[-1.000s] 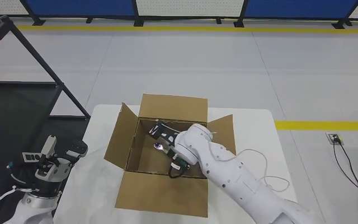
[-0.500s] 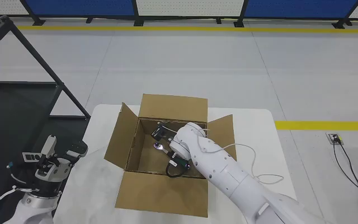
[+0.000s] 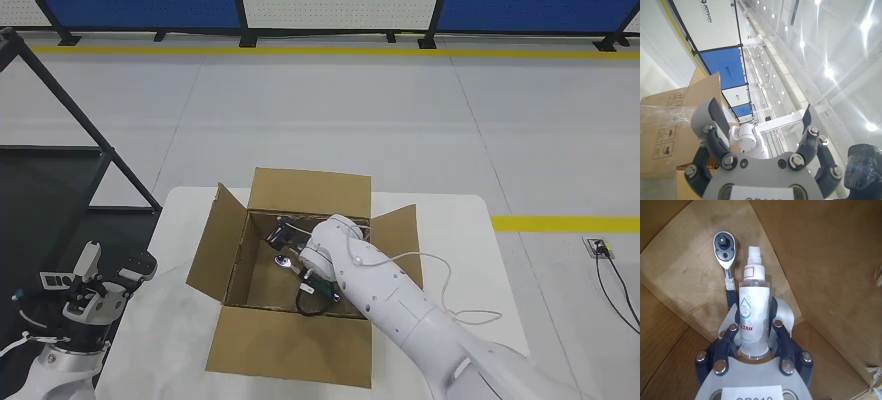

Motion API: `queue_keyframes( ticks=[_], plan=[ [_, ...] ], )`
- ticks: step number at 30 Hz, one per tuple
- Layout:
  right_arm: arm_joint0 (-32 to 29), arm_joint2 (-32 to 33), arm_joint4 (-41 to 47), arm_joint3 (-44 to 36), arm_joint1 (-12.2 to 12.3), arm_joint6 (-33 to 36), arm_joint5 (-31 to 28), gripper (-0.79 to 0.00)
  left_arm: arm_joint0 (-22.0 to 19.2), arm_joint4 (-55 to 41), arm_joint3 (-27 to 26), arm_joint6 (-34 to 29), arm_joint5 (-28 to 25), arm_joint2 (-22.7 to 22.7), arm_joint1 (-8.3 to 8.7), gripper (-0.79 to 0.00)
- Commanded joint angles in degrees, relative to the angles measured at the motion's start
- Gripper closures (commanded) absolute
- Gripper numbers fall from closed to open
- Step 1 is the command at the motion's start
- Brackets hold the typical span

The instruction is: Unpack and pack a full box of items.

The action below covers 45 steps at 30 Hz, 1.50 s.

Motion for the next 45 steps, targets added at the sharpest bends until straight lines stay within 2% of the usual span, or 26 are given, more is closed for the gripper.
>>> queue_keyframes(
  ticks=[1,2,3,7,13,16,19,24,28,33,36,45],
  plan=[
    [-0.1,0.1,-0.3,-0.2,0.0,0.0,-0.1,-0.376,0.0,0.0,0.0,0.0,0.0,0.0,0.00,-0.785],
    [-0.2,0.3,-0.5,-0.3,0.0,0.0,-0.1,-0.388,0.0,0.0,0.0,0.0,0.0,0.0,0.00,-0.785],
    [-0.3,0.4,-0.7,-0.4,0.0,-0.1,-0.1,-0.446,0.0,0.0,0.0,0.0,0.0,0.0,0.00,-0.785],
    [-0.6,1.2,-1.5,-1.4,0.3,-0.3,-0.1,-0.585,0.0,0.0,0.0,0.0,0.0,0.0,0.00,-0.785],
    [-2.2,4.2,-2.6,-8.0,2.0,-2.1,-0.3,-0.643,0.0,0.0,0.0,0.0,0.0,0.0,0.00,-0.785],
    [-4.7,6.5,-4.5,-14.8,3.8,-1.7,-0.5,-0.677,0.0,0.0,0.0,0.0,0.0,0.0,0.00,-0.785],
    [-9.0,9.7,-6.4,-24.9,6.0,-0.4,-1.8,-0.708,0.0,0.0,0.0,0.0,0.0,0.0,0.00,-0.785],
    [-20.4,16.2,-10.6,-46.2,10.1,1.2,-6.4,-0.785,0.0,0.0,0.0,0.0,0.0,0.0,0.00,-0.785],
    [-29.1,19.7,-14.6,-59.2,12.2,-2.6,-9.7,-0.785,0.0,0.0,0.0,0.0,0.0,0.0,0.00,-0.785],
    [-35.5,22.6,-12.8,-67.3,13.2,-11.5,-11.0,-0.785,0.0,0.0,0.0,0.0,0.0,0.0,0.00,-0.785],
    [-38.3,24.4,-8.7,-70.2,13.4,-16.9,-10.9,-0.785,0.0,0.0,0.0,0.0,0.0,0.0,0.00,-0.785],
    [-38.7,24.9,-8.0,-70.8,13.4,-17.2,-11.0,-0.785,0.0,0.0,0.0,0.0,0.0,0.0,0.00,-0.785]
  ],
)
